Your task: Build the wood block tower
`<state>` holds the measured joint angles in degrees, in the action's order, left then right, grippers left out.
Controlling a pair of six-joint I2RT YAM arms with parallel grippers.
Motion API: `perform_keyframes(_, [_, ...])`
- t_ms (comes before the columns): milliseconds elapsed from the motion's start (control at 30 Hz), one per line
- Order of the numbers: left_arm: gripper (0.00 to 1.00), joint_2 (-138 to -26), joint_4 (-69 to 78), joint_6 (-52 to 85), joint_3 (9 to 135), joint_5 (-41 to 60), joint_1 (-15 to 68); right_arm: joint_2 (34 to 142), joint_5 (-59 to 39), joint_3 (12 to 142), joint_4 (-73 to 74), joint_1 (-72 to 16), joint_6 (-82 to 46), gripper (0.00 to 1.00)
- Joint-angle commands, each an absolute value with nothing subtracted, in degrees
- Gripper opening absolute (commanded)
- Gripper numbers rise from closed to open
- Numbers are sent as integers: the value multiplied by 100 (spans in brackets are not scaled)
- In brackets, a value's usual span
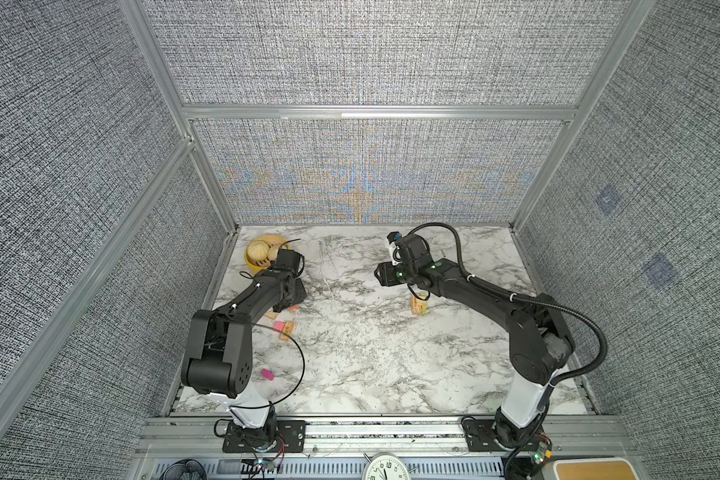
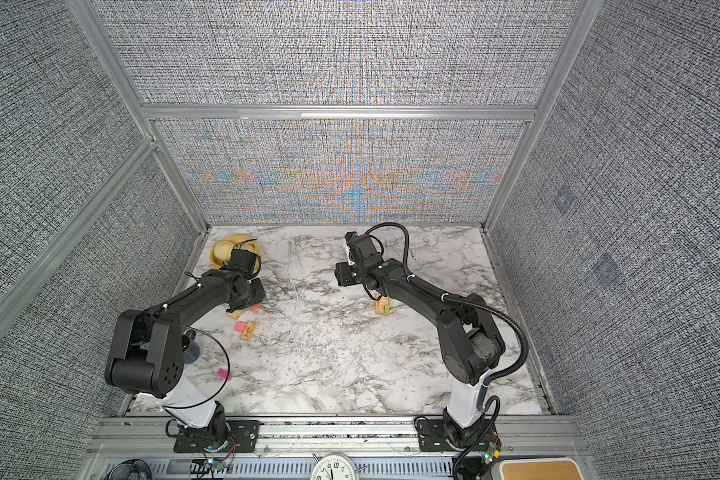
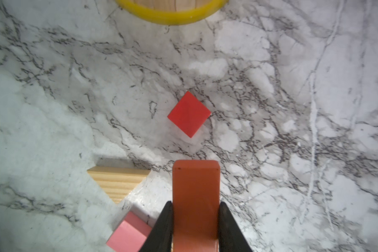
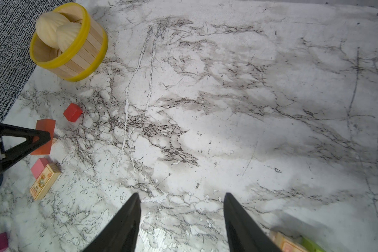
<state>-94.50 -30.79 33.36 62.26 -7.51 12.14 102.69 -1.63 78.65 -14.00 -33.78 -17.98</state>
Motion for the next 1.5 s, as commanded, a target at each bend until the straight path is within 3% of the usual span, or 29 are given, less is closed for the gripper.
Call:
perform_keyframes(0, [26,-9460,-3355,3252,6450,-695,1404,9994,-82,7622,-1488,-3291,-1879,62])
perform_keyframes(333, [25,-10276,-4008,3515,7981,-873,2542,8651,166,6137,-1485,-2677,-2034,62])
perform_keyframes(700, [25,-12168,-4878,3524,10684,-551,3753,7435,-19,4407,-1311,-1608,-2801,62])
perform_keyframes(1000, [24,-13285,-5322,3616,12343,-277,4269,7338,-259,3925,-1047,-1139,-3010,62])
perform_keyframes(1467, [21,-14005,-5271,3627,13365,-144,5007,7479,-562,3790,-829,-798,-3142,62])
